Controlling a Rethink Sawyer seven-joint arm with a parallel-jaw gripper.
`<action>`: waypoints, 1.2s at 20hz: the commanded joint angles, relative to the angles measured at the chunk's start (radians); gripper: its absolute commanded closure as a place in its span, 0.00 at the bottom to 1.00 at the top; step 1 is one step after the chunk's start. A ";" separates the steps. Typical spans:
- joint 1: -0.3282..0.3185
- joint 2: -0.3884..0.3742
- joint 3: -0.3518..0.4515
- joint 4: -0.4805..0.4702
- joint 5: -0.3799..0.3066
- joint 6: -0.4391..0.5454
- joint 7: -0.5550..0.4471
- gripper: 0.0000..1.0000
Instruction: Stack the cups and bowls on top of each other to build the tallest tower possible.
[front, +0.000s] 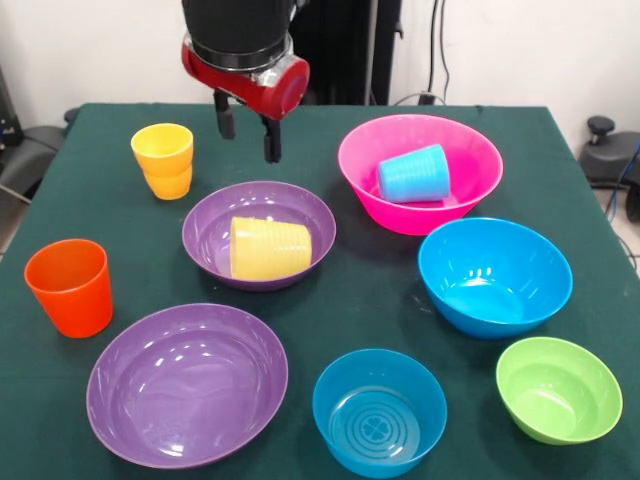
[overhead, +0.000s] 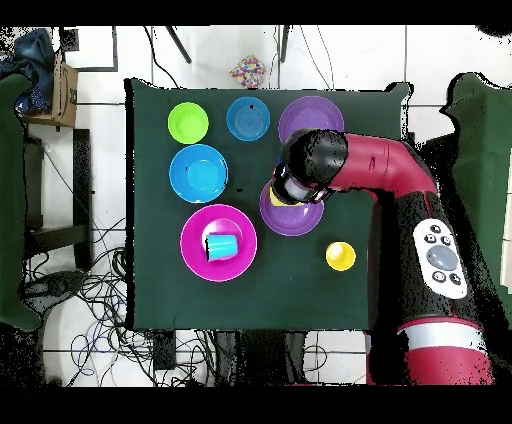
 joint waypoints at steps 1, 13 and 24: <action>0.008 -0.012 -0.001 0.150 -0.043 -0.175 -0.003 0.00; 0.026 -0.013 -0.021 0.204 -0.056 -0.321 -0.002 0.00; 0.056 -0.007 -0.046 0.191 -0.076 -0.306 -0.041 0.00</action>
